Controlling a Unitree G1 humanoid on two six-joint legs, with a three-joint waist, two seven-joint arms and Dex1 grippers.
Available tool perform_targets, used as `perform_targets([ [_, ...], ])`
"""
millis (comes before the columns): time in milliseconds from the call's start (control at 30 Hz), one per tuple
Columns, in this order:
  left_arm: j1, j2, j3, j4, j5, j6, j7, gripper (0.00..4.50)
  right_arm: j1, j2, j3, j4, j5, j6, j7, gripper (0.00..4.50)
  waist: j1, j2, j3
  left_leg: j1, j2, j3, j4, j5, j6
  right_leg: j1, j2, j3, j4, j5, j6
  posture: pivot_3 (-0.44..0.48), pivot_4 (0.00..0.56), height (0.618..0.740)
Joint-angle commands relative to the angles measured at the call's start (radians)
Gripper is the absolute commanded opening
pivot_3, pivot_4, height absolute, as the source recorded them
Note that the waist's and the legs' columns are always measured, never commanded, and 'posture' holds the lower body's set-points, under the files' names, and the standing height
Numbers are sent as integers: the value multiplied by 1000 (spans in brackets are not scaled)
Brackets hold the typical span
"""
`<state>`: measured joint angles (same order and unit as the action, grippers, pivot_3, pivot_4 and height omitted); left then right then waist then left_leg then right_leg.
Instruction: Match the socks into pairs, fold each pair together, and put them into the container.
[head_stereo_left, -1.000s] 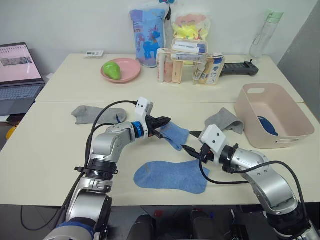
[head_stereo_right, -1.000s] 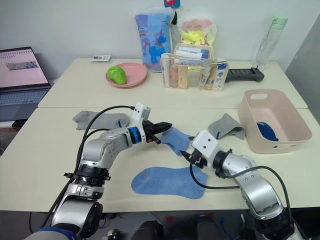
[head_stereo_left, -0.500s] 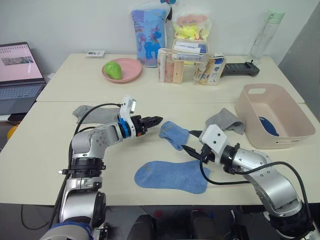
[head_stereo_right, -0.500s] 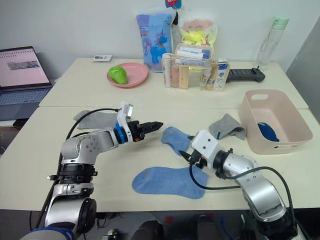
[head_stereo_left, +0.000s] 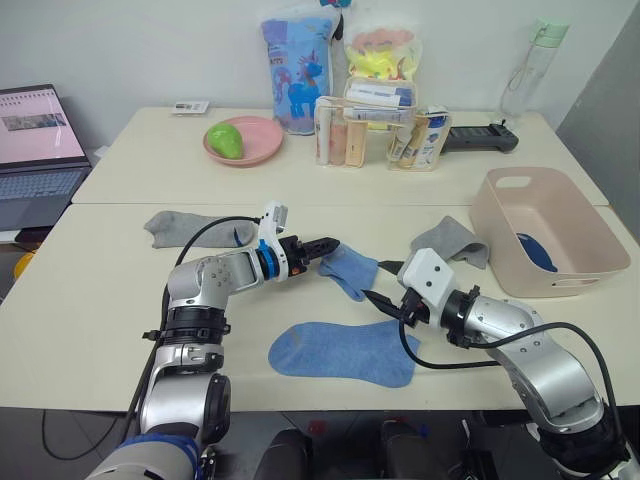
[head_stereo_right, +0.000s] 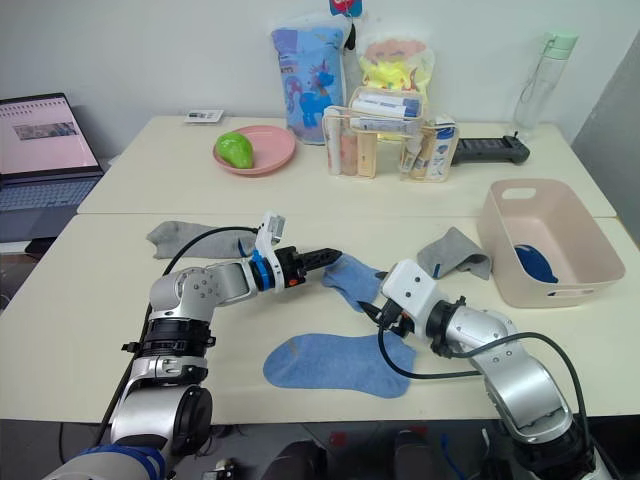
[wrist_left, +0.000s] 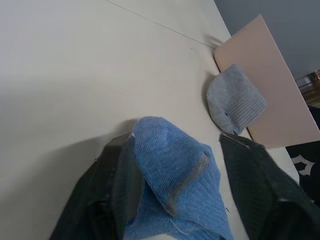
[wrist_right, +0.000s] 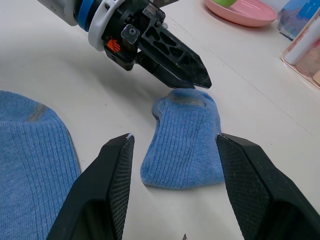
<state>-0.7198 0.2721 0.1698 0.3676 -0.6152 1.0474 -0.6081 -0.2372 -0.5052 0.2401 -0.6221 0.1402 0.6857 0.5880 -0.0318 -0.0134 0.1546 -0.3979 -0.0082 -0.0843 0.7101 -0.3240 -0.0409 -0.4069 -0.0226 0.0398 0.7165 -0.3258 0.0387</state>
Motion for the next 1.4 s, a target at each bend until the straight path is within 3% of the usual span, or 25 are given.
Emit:
perform_targets([
  [33, -21, 1, -28, -8, 1, 12, -26, 1248, -5, -3, 1, -47, 6, -5, -2, 2814, 0, 0, 0, 0, 0, 0, 0, 0, 0, 0, 0, 0, 0, 0, 0, 0, 150, 703],
  [167, -35, -4, -23, 6, 5, -22, -30, 40, -9, 0, 6, -43, 5, -7, -3, 2814, 0, 0, 0, 0, 0, 0, 0, 0, 0, 0, 0, 0, 0, 0, 0, 0, 150, 703],
  [433, -54, 1, 14, -23, -27, -39, -35, 40, -1, 0, 12, -47, 4, -8, -7, 2814, 0, 0, 0, 0, 0, 0, 0, 0, 0, 0, 0, 0, 0, 0, 0, 0, 150, 703],
  [700, -33, 62, -88, -335, -25, -43, -90, 40, 34, -20, -20, -66, 9, 0, -8, 2814, 0, 0, 0, 0, 0, 0, 0, 0, 0, 0, 0, 1, 0, 0, 0, 0, 150, 703],
  [867, -40, -34, -53, -467, -166, 101, -16, 40, 88, -71, -97, -104, 48, 35, 17, 2814, 2, 0, 0, -1, 0, 0, 0, 0, 0, 0, 0, 1, 0, 0, 0, 0, 150, 703],
  [967, -74, -145, 28, -511, -296, 171, 77, 40, 116, -120, -173, -134, 97, 73, 46, 2814, 4, -1, 0, -2, 0, 0, 1, 0, 0, 1, -1, 1, -1, 0, 0, 0, 150, 703],
  [1100, -130, -191, 164, -486, -421, 196, 211, 40, 140, -180, -245, -145, 135, 99, 71, 2814, -3, -1, 1, 0, 1, 0, 1, 0, 0, 1, 0, 2, 0, 0, 0, 0, 150, 703],
  [1267, -62, -150, 311, -400, -513, 212, 356, 40, 154, -225, -278, -132, 140, 94, 70, 2814, -4, -1, 0, 1, 1, 2, 1, 0, 1, 2, 1, 2, 1, 0, 0, 0, 150, 703],
  [1400, 106, -60, 274, -351, -407, 146, 329, 40, 139, -227, -257, -119, 133, 78, 64, 2814, -1, -1, 1, 2, 1, 1, 1, 0, 0, 1, 1, 2, 1, 0, 0, 0, 150, 703],
])
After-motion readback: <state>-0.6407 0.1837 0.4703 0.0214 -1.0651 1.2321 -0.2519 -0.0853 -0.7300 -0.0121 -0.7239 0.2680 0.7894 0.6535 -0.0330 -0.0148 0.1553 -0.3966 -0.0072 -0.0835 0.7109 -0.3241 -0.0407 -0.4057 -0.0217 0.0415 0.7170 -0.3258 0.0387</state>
